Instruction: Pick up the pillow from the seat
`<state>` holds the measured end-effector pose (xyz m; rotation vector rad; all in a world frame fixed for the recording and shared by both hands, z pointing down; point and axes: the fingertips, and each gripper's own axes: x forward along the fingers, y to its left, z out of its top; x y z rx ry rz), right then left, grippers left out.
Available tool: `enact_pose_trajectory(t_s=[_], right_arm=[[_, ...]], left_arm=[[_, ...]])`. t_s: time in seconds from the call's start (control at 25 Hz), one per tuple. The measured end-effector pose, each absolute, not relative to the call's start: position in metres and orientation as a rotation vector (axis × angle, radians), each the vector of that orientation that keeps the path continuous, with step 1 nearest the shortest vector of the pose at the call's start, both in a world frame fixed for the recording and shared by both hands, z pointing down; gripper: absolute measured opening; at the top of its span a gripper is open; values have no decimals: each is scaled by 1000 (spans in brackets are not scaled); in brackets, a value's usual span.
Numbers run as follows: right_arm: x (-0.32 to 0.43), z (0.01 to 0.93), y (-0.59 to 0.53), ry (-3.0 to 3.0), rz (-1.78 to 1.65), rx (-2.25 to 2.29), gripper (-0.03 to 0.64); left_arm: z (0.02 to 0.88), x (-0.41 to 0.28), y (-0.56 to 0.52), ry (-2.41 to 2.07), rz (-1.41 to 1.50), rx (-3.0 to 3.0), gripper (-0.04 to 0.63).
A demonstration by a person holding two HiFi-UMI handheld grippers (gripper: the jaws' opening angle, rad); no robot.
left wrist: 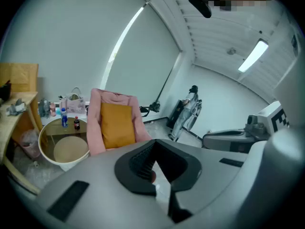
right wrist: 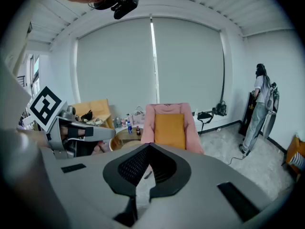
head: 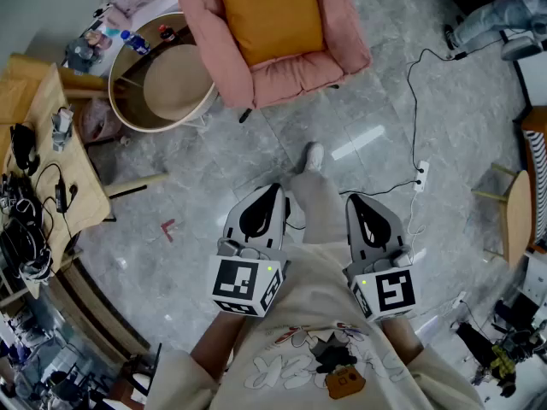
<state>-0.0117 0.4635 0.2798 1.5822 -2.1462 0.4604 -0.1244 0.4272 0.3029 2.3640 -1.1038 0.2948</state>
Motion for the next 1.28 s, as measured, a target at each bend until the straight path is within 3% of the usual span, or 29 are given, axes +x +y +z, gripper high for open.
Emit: enact_pose_trajectory(t_s=[0.68, 1.0, 1.28], right_arm=[[165, 236, 489, -2416, 580, 1595, 20], [209, 230, 464, -2554, 606, 1476, 21], [204, 241, 441, -2548, 618, 1394, 20]], left_arm=[[249, 90, 489, -1131, 433, 2469, 2], [252, 119, 477, -1235, 457, 2410, 2], [253, 125, 444, -1250, 443, 2379, 2]])
